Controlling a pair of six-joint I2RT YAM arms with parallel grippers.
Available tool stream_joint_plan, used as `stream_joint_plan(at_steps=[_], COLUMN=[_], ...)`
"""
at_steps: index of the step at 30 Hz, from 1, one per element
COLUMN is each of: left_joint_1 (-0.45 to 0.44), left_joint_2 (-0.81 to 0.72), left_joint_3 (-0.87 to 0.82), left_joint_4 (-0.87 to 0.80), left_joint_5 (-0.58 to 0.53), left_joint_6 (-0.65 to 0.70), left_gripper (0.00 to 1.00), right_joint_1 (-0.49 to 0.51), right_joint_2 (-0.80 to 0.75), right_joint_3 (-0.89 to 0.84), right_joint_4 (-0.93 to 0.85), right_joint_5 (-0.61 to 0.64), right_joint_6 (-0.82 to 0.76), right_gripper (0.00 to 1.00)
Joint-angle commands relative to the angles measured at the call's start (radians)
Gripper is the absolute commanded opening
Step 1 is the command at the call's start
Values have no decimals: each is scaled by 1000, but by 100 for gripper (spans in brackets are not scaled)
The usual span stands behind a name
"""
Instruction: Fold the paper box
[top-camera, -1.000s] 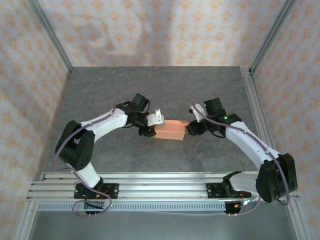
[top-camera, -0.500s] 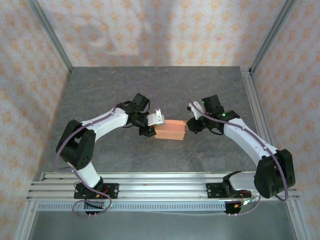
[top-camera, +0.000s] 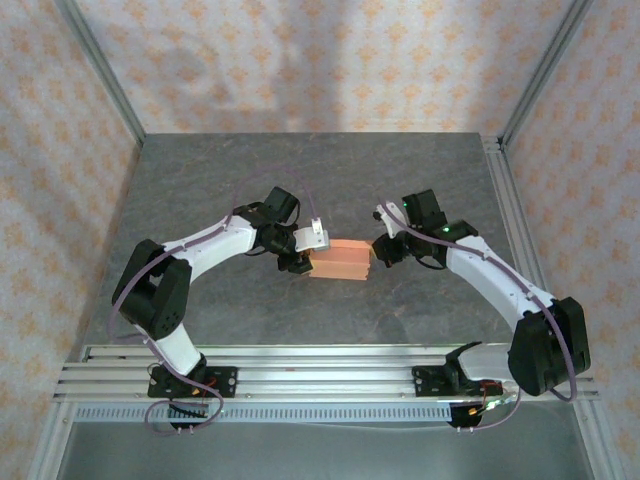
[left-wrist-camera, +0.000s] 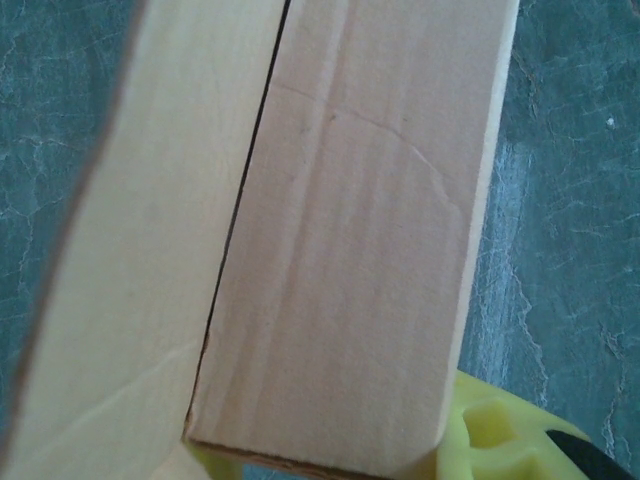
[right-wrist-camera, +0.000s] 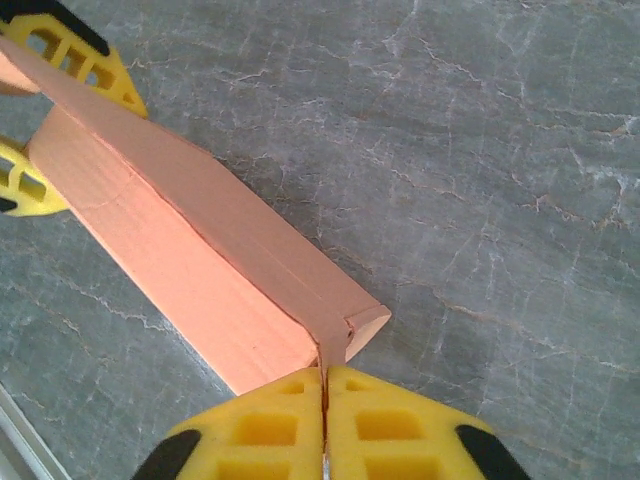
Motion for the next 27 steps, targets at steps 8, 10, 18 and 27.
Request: stream_joint_plan(at_steps=[8, 10, 18, 27], left_joint_1=[-16, -17, -38, -58], left_joint_2=[7, 10, -5, 27], left_joint_3=[9, 18, 5, 27], left_joint_4=[-41, -41, 31, 33], left_joint_5=[-50, -53, -72, -100], left_joint_6=[-33, -51, -107, -160], left_gripper=[37, 37, 37, 37], right_joint_1=[6, 8, 80, 158], right_joint_2=[-43, -71, -184, -205], right_joint_3=[0, -25, -138, -233], right_joint_4=[59, 94, 245, 350], right_joint_5=[85, 106, 274, 438], right_joint_6=[116, 173, 352, 434], right_gripper=[0, 0, 0, 0])
